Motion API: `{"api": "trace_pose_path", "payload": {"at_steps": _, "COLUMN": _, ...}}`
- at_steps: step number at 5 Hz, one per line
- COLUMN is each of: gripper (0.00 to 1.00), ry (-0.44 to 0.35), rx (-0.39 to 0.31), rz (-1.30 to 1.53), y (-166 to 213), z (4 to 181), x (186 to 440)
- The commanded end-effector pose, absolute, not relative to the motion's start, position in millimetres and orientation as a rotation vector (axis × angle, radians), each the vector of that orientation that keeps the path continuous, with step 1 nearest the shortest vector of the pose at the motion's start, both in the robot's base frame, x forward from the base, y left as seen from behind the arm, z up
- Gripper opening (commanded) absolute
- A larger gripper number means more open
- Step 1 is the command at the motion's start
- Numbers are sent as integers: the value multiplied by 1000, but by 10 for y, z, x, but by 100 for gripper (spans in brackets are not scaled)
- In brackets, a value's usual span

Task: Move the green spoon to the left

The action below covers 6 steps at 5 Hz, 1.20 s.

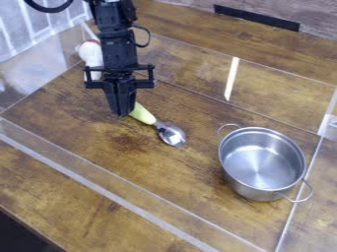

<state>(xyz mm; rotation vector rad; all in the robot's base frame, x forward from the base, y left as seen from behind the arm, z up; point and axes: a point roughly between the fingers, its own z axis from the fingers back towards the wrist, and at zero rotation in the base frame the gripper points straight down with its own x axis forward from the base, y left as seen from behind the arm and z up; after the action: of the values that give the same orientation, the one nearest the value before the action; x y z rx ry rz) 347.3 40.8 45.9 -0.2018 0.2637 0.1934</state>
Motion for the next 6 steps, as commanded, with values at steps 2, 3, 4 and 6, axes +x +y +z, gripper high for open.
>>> {"api": "trace_pose_path", "payload": {"at_steps": 2, "gripper": 0, "ry": 188, "rx": -202, "rz": 91, "y": 73, "z": 1020, "x": 3426}}
{"api": "trace_pose_path", "payload": {"at_steps": 3, "gripper": 0, "ry": 175, "rx": -211, "rz": 65, "y": -89, "z": 1127, "x": 3381}}
{"api": "trace_pose_path", "payload": {"at_steps": 4, "gripper": 0, "ry": 166, "rx": -215, "rz": 84, "y": -105, "z": 1148, "x": 3441}}
{"api": "trace_pose_path", "payload": {"at_steps": 6, "gripper": 0, "ry": 161, "rx": -213, "rz": 100, "y": -185, "z": 1005, "x": 3516}}
